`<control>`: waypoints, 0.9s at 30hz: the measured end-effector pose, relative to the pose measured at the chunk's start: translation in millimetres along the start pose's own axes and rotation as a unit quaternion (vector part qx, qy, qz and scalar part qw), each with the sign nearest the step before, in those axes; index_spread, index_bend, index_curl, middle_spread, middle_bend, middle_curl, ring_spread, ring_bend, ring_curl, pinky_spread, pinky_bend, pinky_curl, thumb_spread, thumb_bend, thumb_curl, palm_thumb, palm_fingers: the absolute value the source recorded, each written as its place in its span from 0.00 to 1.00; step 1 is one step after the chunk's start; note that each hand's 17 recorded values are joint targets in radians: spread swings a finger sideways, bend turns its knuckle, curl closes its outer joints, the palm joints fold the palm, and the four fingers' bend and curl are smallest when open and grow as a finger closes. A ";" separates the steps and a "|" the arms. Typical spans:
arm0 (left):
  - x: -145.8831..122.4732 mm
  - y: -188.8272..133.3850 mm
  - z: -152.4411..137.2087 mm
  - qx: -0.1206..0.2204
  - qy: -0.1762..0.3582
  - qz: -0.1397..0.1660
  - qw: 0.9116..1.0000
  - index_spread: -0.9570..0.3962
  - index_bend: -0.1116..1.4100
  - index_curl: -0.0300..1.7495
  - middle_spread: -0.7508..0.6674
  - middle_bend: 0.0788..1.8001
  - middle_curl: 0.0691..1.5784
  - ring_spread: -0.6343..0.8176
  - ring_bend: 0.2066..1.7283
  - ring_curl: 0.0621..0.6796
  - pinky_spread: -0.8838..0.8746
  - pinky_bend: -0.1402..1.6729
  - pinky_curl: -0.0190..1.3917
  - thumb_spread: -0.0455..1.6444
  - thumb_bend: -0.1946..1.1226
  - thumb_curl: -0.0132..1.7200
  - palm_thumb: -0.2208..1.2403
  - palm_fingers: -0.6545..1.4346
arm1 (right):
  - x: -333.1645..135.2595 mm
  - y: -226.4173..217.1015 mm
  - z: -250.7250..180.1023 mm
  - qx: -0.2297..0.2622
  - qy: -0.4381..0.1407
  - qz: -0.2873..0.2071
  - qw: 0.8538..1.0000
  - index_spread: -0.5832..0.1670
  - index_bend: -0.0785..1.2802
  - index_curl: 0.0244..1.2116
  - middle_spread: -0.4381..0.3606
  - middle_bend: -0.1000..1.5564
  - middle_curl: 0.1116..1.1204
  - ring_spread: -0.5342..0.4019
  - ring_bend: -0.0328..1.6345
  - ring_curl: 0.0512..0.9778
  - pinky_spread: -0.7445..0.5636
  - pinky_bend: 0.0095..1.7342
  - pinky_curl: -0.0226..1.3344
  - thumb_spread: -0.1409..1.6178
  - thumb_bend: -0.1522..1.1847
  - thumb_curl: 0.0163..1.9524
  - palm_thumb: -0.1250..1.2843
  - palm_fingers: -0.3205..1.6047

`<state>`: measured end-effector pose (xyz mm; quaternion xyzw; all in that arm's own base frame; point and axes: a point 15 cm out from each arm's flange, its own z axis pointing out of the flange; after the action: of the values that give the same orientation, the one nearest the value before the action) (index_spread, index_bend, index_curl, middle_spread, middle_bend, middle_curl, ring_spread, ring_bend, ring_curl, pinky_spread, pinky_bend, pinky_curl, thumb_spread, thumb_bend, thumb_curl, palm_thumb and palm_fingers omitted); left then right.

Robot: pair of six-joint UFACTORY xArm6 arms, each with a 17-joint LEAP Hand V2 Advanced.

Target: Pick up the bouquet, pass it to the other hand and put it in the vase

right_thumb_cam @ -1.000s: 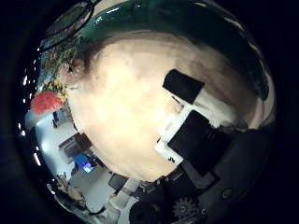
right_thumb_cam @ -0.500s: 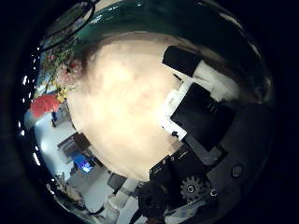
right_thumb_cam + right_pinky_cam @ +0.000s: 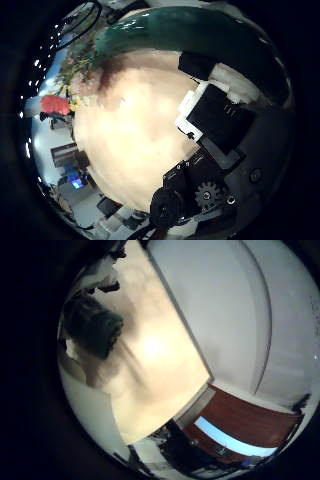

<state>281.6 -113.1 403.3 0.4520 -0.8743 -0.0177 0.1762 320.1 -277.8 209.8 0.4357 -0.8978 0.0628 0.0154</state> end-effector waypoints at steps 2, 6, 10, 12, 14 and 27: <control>0.0 0.9 -0.1 0.000 0.001 0.000 1.000 0.74 0.20 0.23 0.75 0.06 0.16 0.80 0.15 0.23 0.83 0.27 0.13 0.70 0.13 0.19 0.39 0.39 | 2.3 4.9 -22.7 0.015 -0.002 -0.006 1.000 0.37 0.83 0.74 0.33 0.82 0.71 0.35 0.87 0.60 0.41 0.86 0.33 0.59 0.15 0.36 0.92 0.78; -0.5 -2.8 -2.0 0.003 0.001 -0.001 1.000 0.74 0.20 0.23 0.75 0.06 0.16 0.80 0.15 0.23 0.83 0.27 0.13 0.70 0.13 0.19 0.39 0.39 | -10.4 12.5 -54.4 0.036 -0.058 -0.012 0.998 0.40 0.85 0.73 0.35 0.84 0.70 0.36 0.88 0.62 0.42 0.86 0.35 0.58 0.14 0.38 0.93 0.78; 1.0 -2.1 -6.9 0.009 -0.001 -0.003 1.000 0.74 0.20 0.23 0.75 0.06 0.16 0.80 0.15 0.23 0.83 0.27 0.13 0.70 0.13 0.19 0.39 0.39 | -41.6 27.2 -92.1 0.041 -0.157 -0.029 0.986 0.43 0.86 0.73 0.37 0.85 0.70 0.37 0.89 0.62 0.43 0.86 0.36 0.58 0.14 0.41 0.92 0.78; 0.8 -1.9 -7.9 0.010 -0.002 -0.004 1.000 0.74 0.20 0.23 0.75 0.06 0.16 0.80 0.15 0.23 0.83 0.27 0.13 0.70 0.13 0.19 0.39 0.39 | -36.3 24.0 -130.4 0.062 -0.189 -0.030 0.980 0.44 0.87 0.72 0.37 0.85 0.69 0.37 0.89 0.63 0.43 0.85 0.37 0.57 0.13 0.42 0.92 0.78; -0.3 -3.1 -12.5 0.017 -0.004 -0.005 1.000 0.74 0.20 0.23 0.75 0.06 0.16 0.80 0.15 0.23 0.83 0.27 0.13 0.70 0.13 0.19 0.39 0.39 | -34.4 23.1 -164.8 0.080 -0.219 -0.030 0.972 0.45 0.88 0.71 0.38 0.86 0.69 0.37 0.89 0.63 0.43 0.85 0.38 0.57 0.13 0.43 0.92 0.78; 0.4 -24.6 -63.7 0.110 0.067 -0.029 0.991 0.72 0.19 0.23 0.72 0.06 0.17 0.79 0.15 0.23 0.82 0.27 0.13 0.69 0.13 0.19 0.38 0.42 | -72.7 33.6 -306.9 0.151 -0.394 -0.083 0.903 0.48 0.91 0.68 0.39 0.87 0.66 0.38 0.90 0.64 0.44 0.82 0.43 0.57 0.12 0.49 0.92 0.77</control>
<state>321.3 -119.8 458.5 0.4937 -0.8439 0.1040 0.1824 330.5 -161.7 504.8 0.4948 -0.7709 0.0192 -0.4007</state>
